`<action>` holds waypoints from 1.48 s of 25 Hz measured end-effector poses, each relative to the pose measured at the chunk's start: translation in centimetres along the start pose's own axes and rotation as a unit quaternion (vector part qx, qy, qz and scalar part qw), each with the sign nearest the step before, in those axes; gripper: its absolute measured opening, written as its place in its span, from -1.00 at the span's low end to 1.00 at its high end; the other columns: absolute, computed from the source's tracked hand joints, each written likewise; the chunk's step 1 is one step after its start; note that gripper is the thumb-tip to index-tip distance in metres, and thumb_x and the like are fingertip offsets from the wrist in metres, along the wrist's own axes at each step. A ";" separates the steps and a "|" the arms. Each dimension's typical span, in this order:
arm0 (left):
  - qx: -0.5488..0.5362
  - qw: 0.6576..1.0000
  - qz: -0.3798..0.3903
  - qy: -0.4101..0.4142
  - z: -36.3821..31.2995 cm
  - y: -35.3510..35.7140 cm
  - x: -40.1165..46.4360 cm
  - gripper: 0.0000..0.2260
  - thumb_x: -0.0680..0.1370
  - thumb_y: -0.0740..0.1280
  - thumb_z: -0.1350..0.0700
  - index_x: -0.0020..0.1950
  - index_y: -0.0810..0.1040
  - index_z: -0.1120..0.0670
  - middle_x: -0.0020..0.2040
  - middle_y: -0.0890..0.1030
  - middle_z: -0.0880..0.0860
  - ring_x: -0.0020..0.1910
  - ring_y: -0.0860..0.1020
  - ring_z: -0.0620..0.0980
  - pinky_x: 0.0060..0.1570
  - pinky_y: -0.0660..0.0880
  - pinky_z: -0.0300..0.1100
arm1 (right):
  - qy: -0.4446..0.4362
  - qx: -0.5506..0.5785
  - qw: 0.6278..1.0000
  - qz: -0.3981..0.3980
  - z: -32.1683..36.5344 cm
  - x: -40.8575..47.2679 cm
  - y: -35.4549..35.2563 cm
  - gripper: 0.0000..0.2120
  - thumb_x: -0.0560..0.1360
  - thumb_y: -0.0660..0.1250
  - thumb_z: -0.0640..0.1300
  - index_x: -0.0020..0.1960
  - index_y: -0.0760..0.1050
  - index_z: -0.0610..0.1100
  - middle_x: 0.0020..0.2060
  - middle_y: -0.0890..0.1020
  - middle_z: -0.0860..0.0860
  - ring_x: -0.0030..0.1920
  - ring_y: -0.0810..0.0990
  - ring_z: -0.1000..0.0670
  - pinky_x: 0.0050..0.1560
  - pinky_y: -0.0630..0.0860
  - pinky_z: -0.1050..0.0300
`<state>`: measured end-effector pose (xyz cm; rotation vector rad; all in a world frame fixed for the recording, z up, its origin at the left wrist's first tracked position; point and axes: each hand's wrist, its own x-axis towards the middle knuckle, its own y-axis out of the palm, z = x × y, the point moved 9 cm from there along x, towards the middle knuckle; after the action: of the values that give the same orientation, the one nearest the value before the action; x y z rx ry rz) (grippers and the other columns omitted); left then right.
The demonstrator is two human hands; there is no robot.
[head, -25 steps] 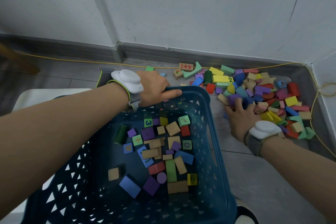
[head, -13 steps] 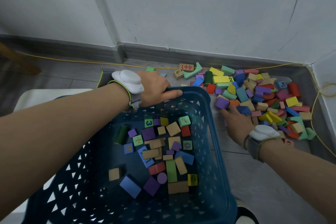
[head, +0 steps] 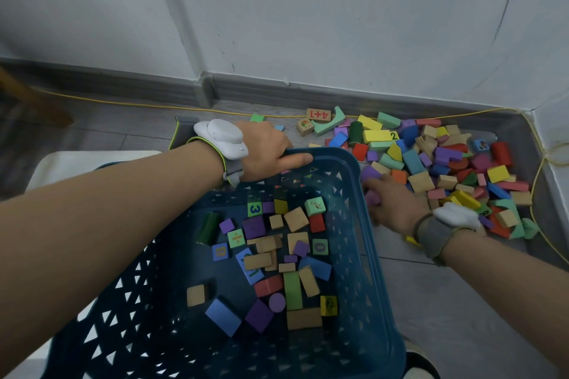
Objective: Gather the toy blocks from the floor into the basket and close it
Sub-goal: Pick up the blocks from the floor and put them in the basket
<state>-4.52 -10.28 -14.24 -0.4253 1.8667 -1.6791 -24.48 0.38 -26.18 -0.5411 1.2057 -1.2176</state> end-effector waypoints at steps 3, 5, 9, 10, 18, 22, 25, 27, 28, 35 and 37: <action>-0.003 1.000 0.000 0.002 0.0 0.0 0.0 -0.38 0.53 -0.04 -0.38 -0.27 0.53 0.07 -0.39 0.52 0.04 -0.34 0.52 0.06 -0.26 0.54 -0.05 | 0.018 0.226 0.974 -0.003 4.2 -0.7 -4.9 -0.73 0.45 0.44 -0.26 0.11 0.52 -0.12 -0.05 0.60 -0.11 -0.29 0.67 -0.03 -0.31 0.65 0.14; -0.007 1.000 -0.003 0.002 -0.1 -0.1 -0.1 -0.38 0.54 -0.03 -0.38 -0.27 0.54 0.08 -0.41 0.51 0.03 -0.35 0.52 0.06 -0.28 0.53 -0.07 | -0.018 0.308 0.951 0.001 7.9 -1.6 -9.6 -0.74 0.47 0.44 -0.21 0.14 0.52 -0.10 -0.06 0.64 -0.10 -0.32 0.70 0.02 -0.35 0.61 0.27; -0.015 1.000 -0.002 0.000 0.1 -0.1 -0.1 -0.38 0.53 -0.02 -0.39 -0.26 0.56 0.07 -0.41 0.52 0.03 -0.36 0.52 0.05 -0.32 0.50 -0.10 | -0.158 0.179 0.971 -0.035 15.1 -4.7 -17.1 -0.73 0.45 0.46 -0.10 0.14 0.55 0.01 -0.17 0.64 0.12 -0.29 0.69 0.13 -0.15 0.56 0.37; -0.016 1.000 -0.002 -0.001 0.1 -0.1 -0.1 -0.38 0.53 -0.02 -0.39 -0.24 0.57 0.07 -0.39 0.54 0.04 -0.35 0.53 0.05 -0.33 0.48 -0.10 | -0.176 0.125 0.976 -0.039 16.3 -5.3 -17.7 -0.73 0.45 0.46 -0.07 0.13 0.55 0.05 -0.25 0.62 0.17 -0.32 0.65 0.19 -0.18 0.50 0.44; 0.003 1.000 0.022 -0.001 0.3 -0.4 -0.7 -0.48 0.50 0.00 -0.34 -0.15 0.55 0.02 -0.27 0.56 0.02 -0.23 0.55 0.08 -0.33 0.38 -0.15 | -0.253 -0.144 0.951 0.100 20.4 -6.8 -9.0 -0.62 0.43 0.41 0.03 0.24 0.48 0.12 -0.05 0.51 0.07 -0.06 0.49 0.05 -0.07 0.47 0.12; 0.033 0.997 0.064 0.015 -0.5 -0.1 -1.4 -0.40 0.52 -0.07 -0.38 -0.20 0.52 0.06 -0.34 0.49 0.05 -0.29 0.52 0.11 -0.29 0.45 -0.11 | -0.228 0.034 0.973 0.026 20.1 -5.9 -12.3 -0.90 0.47 0.35 -0.08 -0.02 0.59 0.00 -0.22 0.67 0.06 -0.20 0.66 0.07 -0.13 0.61 0.09; 0.020 0.995 0.094 0.035 -1.9 0.6 -2.4 -0.41 0.54 -0.06 -0.38 -0.23 0.50 0.05 -0.38 0.46 0.04 -0.33 0.52 0.09 -0.26 0.49 -0.11 | -0.159 0.161 0.968 -0.111 16.8 -2.5 -14.2 -0.92 0.48 0.30 -0.16 -0.06 0.56 -0.07 -0.31 0.67 0.00 -0.38 0.65 0.01 -0.17 0.62 0.00; 0.028 0.994 0.099 0.050 -2.9 0.8 -3.1 -0.44 0.56 -0.06 -0.37 -0.31 0.40 0.04 -0.41 0.42 0.03 -0.39 0.47 0.06 -0.28 0.47 -0.13 | -0.127 0.082 0.985 -0.083 14.9 0.5 -11.3 -0.79 0.46 0.33 -0.15 0.09 0.54 0.00 -0.14 0.67 0.02 -0.28 0.60 0.04 0.00 0.57 0.06; 0.035 0.993 0.097 0.054 -3.2 0.7 -3.3 -0.44 0.57 -0.06 -0.36 -0.31 0.39 0.04 -0.42 0.41 0.02 -0.42 0.44 0.03 -0.31 0.43 -0.15 | -0.118 0.039 0.992 -0.027 14.1 2.0 -8.7 -0.67 0.47 0.36 -0.13 0.22 0.51 0.03 0.00 0.65 -0.01 -0.15 0.59 0.03 0.11 0.52 0.14; 0.046 0.994 0.080 0.064 -3.3 1.0 -3.2 -0.41 0.58 -0.07 -0.34 -0.11 0.54 0.07 -0.43 0.39 -0.01 -0.43 0.42 -0.03 -0.39 0.35 -0.18 | -0.226 -0.248 0.925 0.175 13.6 6.7 3.0 -0.39 0.58 0.19 0.13 0.55 0.07 0.05 0.49 0.15 -0.18 0.44 0.24 -0.27 0.37 0.25 -0.12; 0.038 0.995 0.070 0.062 -3.2 1.0 -3.2 -0.42 0.57 -0.07 -0.35 -0.12 0.53 0.06 -0.44 0.37 -0.01 -0.44 0.41 -0.03 -0.37 0.39 -0.17 | -0.243 -0.287 0.912 0.165 13.5 6.9 3.4 -0.34 0.51 0.12 0.28 0.54 0.08 0.08 0.50 0.13 -0.16 0.41 0.23 -0.27 0.34 0.27 -0.15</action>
<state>-3.86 -5.65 -14.47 -0.1578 1.8673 -1.7079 -11.67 -8.30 -27.25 -0.9649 1.1480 -0.3813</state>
